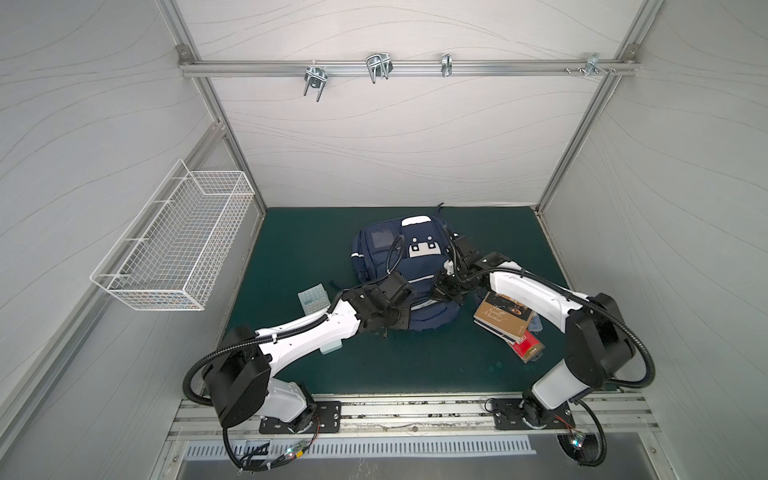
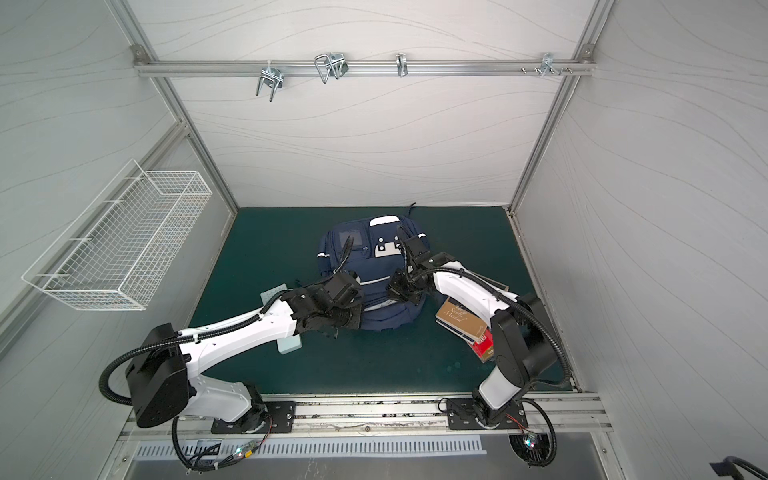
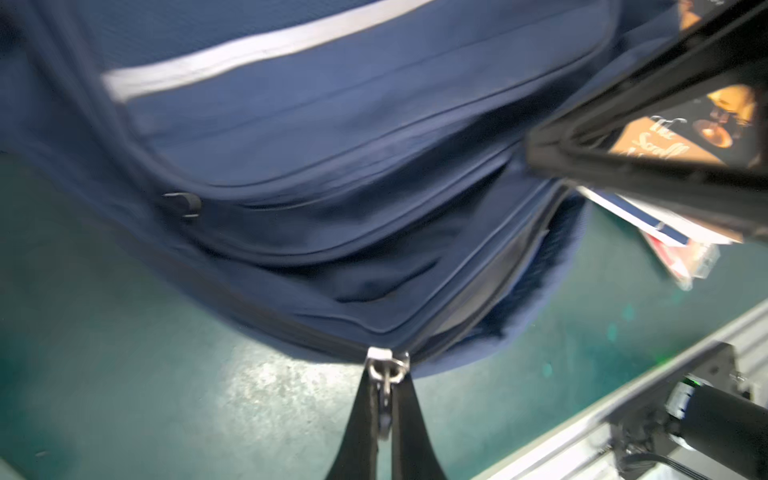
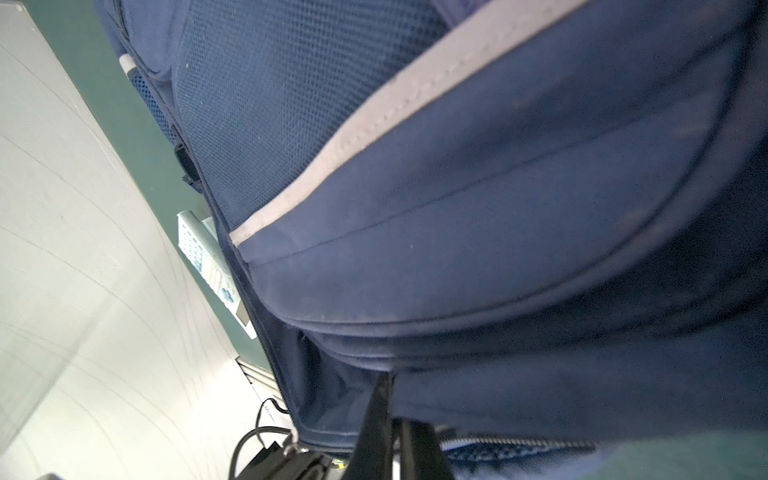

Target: Pack the student bag

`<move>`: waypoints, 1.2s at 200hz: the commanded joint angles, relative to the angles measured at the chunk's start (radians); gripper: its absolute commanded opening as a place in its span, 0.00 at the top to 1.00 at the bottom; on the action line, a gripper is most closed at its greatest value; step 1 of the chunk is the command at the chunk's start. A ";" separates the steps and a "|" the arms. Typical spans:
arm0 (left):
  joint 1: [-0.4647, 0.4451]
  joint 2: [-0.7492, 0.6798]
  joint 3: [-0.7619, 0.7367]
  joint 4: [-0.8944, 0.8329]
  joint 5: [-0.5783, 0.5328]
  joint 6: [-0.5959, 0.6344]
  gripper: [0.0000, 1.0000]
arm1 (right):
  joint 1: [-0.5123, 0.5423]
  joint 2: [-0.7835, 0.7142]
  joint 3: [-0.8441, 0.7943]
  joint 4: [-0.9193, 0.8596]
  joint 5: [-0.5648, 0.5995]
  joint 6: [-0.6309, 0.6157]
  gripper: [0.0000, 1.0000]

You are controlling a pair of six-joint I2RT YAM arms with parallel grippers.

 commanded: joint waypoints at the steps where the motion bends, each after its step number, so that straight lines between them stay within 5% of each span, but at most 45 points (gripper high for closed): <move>1: 0.011 -0.005 0.000 -0.178 -0.089 -0.007 1.00 | -0.063 0.017 0.023 -0.084 0.089 -0.123 1.00; 37: 0.145 0.033 -0.059 -0.154 -0.080 -0.076 1.00 | -0.100 -0.008 0.009 -0.107 0.078 -0.188 1.00; 74: 0.230 0.136 -0.012 -0.147 -0.198 -0.088 1.00 | -0.110 -0.027 -0.007 -0.123 0.080 -0.216 1.00; 141: 0.296 0.213 0.052 -0.155 -0.312 -0.068 1.00 | -0.109 -0.011 -0.005 -0.113 0.032 -0.256 1.00; 180: 0.315 0.183 0.054 -0.095 -0.221 -0.040 1.00 | -0.085 0.015 0.026 -0.095 -0.021 -0.275 1.00; 187: 0.314 0.170 0.053 -0.080 -0.189 -0.039 0.90 | -0.080 0.019 0.036 -0.101 -0.020 -0.280 1.00; 201: 0.310 0.141 0.047 -0.059 -0.134 -0.032 0.71 | -0.074 0.018 0.055 -0.103 -0.025 -0.289 0.74; 220: 0.304 0.093 0.047 -0.067 -0.110 -0.025 0.58 | -0.073 -0.001 0.072 -0.109 -0.024 -0.301 0.39; 240: 0.303 0.045 0.059 -0.095 -0.094 0.002 0.53 | -0.078 -0.022 0.113 -0.176 0.025 -0.334 0.30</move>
